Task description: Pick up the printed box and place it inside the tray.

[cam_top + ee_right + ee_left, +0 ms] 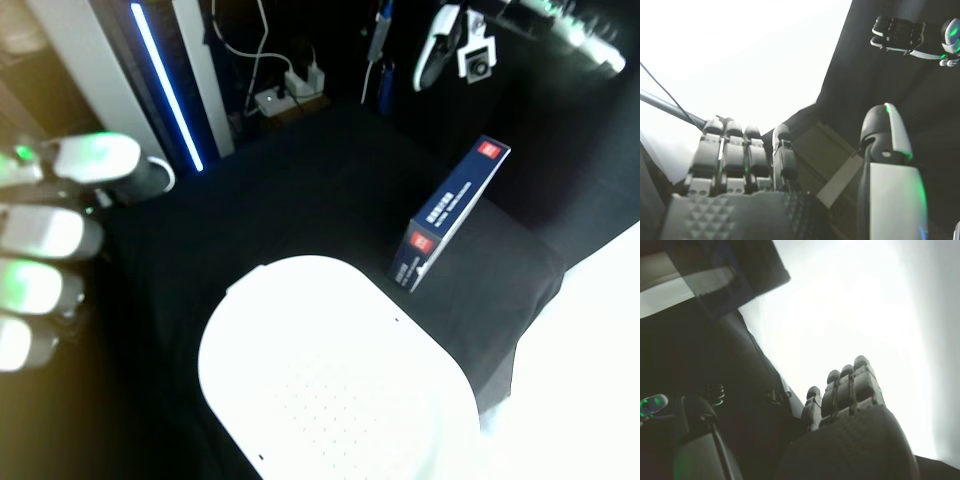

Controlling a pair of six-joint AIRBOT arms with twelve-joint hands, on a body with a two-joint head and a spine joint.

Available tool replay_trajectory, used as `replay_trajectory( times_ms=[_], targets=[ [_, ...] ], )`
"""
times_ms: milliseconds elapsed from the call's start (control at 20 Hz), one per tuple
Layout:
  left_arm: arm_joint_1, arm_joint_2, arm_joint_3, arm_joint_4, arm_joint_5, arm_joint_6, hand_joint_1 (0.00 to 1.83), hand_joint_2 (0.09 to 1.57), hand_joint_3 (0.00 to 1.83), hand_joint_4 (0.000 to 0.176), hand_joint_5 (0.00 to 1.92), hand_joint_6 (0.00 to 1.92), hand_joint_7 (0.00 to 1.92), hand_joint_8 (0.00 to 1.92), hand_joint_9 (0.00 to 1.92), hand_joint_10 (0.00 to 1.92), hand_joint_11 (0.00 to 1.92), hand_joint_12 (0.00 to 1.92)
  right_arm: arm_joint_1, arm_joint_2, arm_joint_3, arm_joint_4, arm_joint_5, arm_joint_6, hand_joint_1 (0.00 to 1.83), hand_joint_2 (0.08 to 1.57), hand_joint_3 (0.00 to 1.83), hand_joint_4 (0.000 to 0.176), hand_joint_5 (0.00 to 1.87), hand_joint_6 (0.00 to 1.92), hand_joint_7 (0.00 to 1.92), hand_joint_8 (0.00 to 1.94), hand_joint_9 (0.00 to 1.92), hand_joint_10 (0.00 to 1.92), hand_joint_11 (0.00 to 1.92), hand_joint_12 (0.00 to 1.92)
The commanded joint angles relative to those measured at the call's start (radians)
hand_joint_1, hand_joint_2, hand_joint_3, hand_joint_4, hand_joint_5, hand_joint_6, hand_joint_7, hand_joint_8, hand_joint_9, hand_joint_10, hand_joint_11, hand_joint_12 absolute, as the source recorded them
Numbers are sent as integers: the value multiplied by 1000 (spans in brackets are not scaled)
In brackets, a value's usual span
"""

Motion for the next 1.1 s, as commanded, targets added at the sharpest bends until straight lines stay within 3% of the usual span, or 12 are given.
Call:
replay_trajectory(
  times_ms=[0, 150, 200, 250, 300, 400, 500, 550, 700, 850, 950, 1050],
  targets=[
    [-19, 0, 13, -11, -100, -4, 407, 912, 22, 37, 58, 0, 246, 4, 265, 13, 0, 732, 17, 3, 9, 26, 107, 2, 494, 780, 76, 123, 0, 0, 72, 4, 80, 10, 0, 421],
    [-52, -24, 38, -5, -38, -4, 355, 964, 21, 35, 52, 2, 211, 0, 223, 0, 0, 717, 29, -10, 22, 27, 67, 2, 540, 754, 28, 173, 25, 3, 146, 6, 94, 1, 0, 304],
    [-64, -33, 48, -2, -13, -4, 424, 956, 11, 4, 45, 1, 214, 2, 240, 6, 0, 796, 35, -20, 33, 27, 53, 3, 597, 750, 23, 175, 25, 2, 130, 1, 81, 0, 0, 235],
    [-81, -44, 63, 5, 25, -4, 493, 946, 4, 10, 67, 5, 216, 2, 244, 5, 0, 828, 42, -33, 44, 27, 34, 4, 600, 775, 29, 173, 4, 0, 74, 0, 29, 1, 0, 82],
    [-97, -55, 76, 13, 60, -4, 517, 932, 0, 35, 79, 5, 219, 2, 247, 4, 0, 812, 46, -40, 50, 27, 22, 5, 591, 772, 23, 175, 0, 0, 49, 2, 27, 3, 0, 16],
    [-134, -78, 102, 34, 135, -4, 591, 913, 0, 54, 120, 10, 253, 7, 248, 1, 0, 685, 51, -48, 56, 26, 7, 6, 559, 785, 26, 150, 0, 0, 19, 0, 15, 1, 17, 9],
    [-165, -104, 131, 55, 218, -4, 597, 925, 1, 8, 43, 1, 229, 5, 224, 2, 0, 587, 52, -55, 61, 26, -2, 9, 545, 782, 22, 172, 0, 0, 11, 3, 19, 7, 15, 9],
    [-172, -119, 147, 61, 258, -4, 594, 906, 0, 0, 15, 0, 227, 6, 227, 5, 0, 575, 52, -58, 63, 26, -2, 10, 541, 782, 21, 175, 0, 0, 11, 3, 27, 10, 16, 10],
    [-179, -163, 194, 64, 347, -4, 529, 827, 0, 0, 57, 1, 277, 1, 274, 4, 0, 700, 54, -65, 63, 21, -2, 10, 548, 754, 6, 169, 0, 0, 16, 3, 11, 2, 9, 9],
    [-182, -200, 235, 64, 423, -4, 559, 762, 0, 28, 113, 5, 300, 1, 288, 2, 0, 685, 58, -71, 63, 19, -2, 10, 543, 762, 9, 168, 0, 0, 15, 1, 22, 5, 10, 11],
    [-182, -216, 252, 64, 445, -11, 664, 766, 0, 2, 127, 5, 256, 0, 252, 3, 0, 630, 60, -75, 63, 19, -2, 10, 542, 781, 16, 169, 0, 0, 9, 0, 7, 1, 7, 11],
    [-182, -225, 256, 73, 445, -22, 986, 876, 4, 0, 343, 5, 561, 18, 611, 46, 187, 972, 63, -79, 63, 15, -2, 10, 553, 785, 15, 156, 0, 0, 17, 4, 14, 4, 18, 19]
  ],
)
